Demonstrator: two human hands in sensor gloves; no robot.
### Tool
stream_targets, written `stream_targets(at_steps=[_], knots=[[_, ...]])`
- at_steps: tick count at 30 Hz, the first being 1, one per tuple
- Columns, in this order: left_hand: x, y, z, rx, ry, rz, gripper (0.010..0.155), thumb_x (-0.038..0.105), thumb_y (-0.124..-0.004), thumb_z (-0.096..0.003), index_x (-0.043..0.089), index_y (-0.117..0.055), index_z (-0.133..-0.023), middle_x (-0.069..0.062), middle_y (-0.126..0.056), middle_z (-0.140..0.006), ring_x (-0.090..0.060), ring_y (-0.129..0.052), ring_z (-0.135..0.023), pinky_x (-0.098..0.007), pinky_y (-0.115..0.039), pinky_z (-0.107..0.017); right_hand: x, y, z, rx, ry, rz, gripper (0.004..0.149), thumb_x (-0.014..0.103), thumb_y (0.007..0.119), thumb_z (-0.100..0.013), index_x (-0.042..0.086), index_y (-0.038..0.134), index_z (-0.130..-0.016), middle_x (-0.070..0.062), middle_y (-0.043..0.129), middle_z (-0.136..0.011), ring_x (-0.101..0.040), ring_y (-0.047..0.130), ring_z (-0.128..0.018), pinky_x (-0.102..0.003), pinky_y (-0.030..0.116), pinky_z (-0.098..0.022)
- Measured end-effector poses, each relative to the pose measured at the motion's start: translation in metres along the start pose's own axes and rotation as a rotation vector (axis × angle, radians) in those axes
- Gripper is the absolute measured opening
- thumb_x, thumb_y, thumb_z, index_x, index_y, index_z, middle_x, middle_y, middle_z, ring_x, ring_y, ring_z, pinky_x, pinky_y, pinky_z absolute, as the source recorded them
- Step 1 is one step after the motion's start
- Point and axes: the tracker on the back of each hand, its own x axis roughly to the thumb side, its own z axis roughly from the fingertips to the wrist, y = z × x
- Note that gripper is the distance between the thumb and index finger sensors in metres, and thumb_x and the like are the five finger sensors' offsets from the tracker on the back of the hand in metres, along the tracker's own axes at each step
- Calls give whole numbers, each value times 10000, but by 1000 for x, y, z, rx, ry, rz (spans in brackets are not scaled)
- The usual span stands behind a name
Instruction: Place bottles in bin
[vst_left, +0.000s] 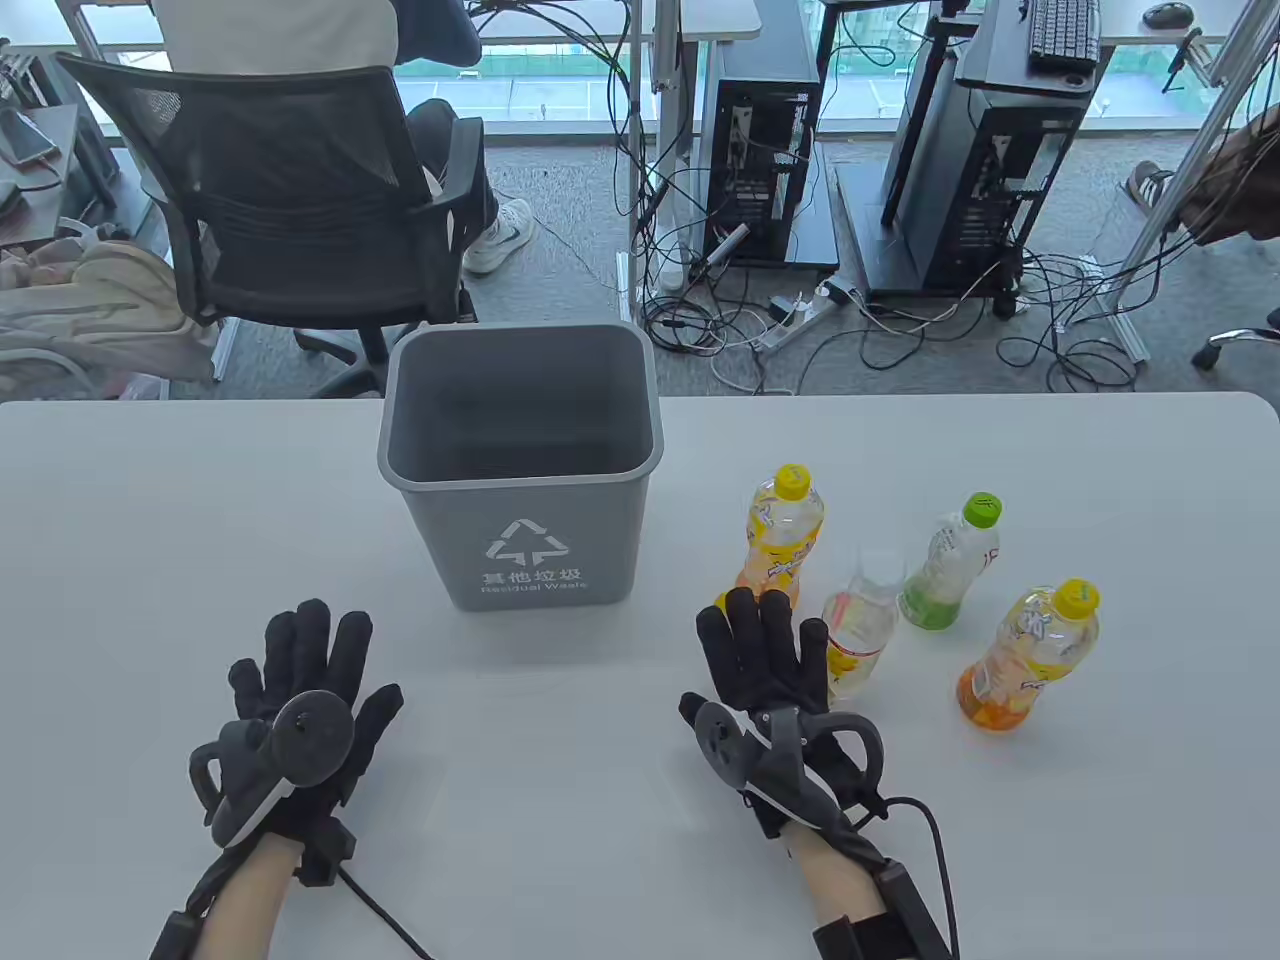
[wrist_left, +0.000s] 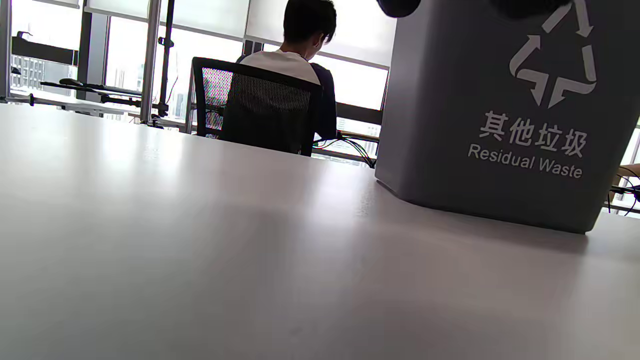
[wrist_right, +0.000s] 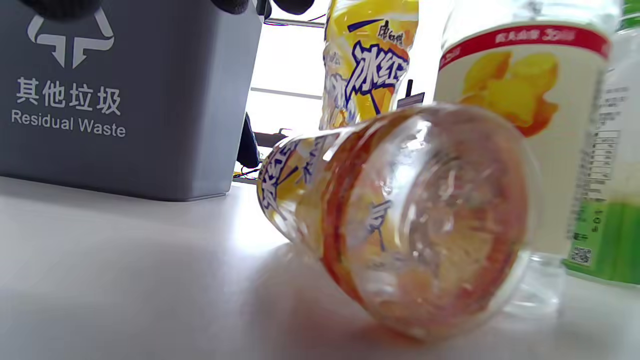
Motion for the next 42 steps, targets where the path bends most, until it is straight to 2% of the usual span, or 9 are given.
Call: stream_targets(at_steps=[14,26,30,32,34,36,38,39,42], knots=[[1,4,3,30,-15,3,774,682,-563,-497,374,-331,-1168,-5,-209,-1299,-332,-228,-1235,-702,-280,-830,-6,-10,2,-58,30,-18,811,682,562,-454,348,285,-1138,0,240,-1244,-307,199,-1133,-554,278,-836],[-2,2,1,13,-1,17,776,680,-572,-496,372,-332,-1168,-5,-212,-1299,-334,-226,-1235,-702,-279,-830,-7,-14,0,-45,39,-59,806,677,577,-456,342,307,-1137,-6,264,-1242,-310,222,-1131,-538,298,-838],[-1,3,0,19,-3,28,774,677,-577,-496,374,-336,-1167,-6,-209,-1299,-332,-222,-1235,-701,-274,-832,-3,-43,-3,-137,37,-60,786,651,618,-464,323,373,-1135,-22,358,-1233,-320,338,-1116,-501,367,-837],[-2,4,1,25,-3,32,774,676,-578,-497,372,-338,-1167,-6,-211,-1299,-334,-223,-1235,-701,-278,-831,-9,-67,-12,-165,57,-34,791,651,628,-465,321,377,-1139,-25,363,-1235,-324,342,-1114,-499,373,-837],[-2,3,0,25,-6,33,774,676,-579,-498,371,-336,-1167,-9,-216,-1299,-336,-232,-1233,-700,-285,-831,-24,-97,-27,-157,105,-28,791,649,633,-467,333,368,-1141,-22,341,-1241,-325,309,-1121,-506,344,-843],[-2,1,-1,15,-4,30,775,678,-578,-498,372,-335,-1168,-8,-213,-1300,-335,-230,-1234,-699,-283,-833,-41,-118,-41,-155,148,-29,791,640,645,-467,333,371,-1141,-23,340,-1241,-328,297,-1123,-516,328,-844],[-3,0,-2,8,0,31,776,678,-579,-498,372,-336,-1168,-10,-214,-1300,-337,-230,-1233,-700,-284,-831,-56,-130,-52,-151,180,-9,784,628,664,-466,326,396,-1138,-34,396,-1229,-334,369,-1105,-517,375,-835],[-3,0,-2,6,3,31,776,677,-580,-497,372,-337,-1168,-11,-215,-1300,-337,-229,-1234,-700,-283,-831,-68,-136,-59,-142,233,28,782,628,665,-464,318,408,-1135,-49,474,-1198,-342,475,-1054,-500,441,-816],[-6,1,-2,2,13,41,762,664,-587,-506,371,-348,-1167,-13,-227,-1301,-337,-237,-1234,-700,-284,-832,-88,-138,-70,-78,289,64,767,642,678,-447,334,471,-1119,-52,597,-1133,-340,603,-966,-483,517,-776]])
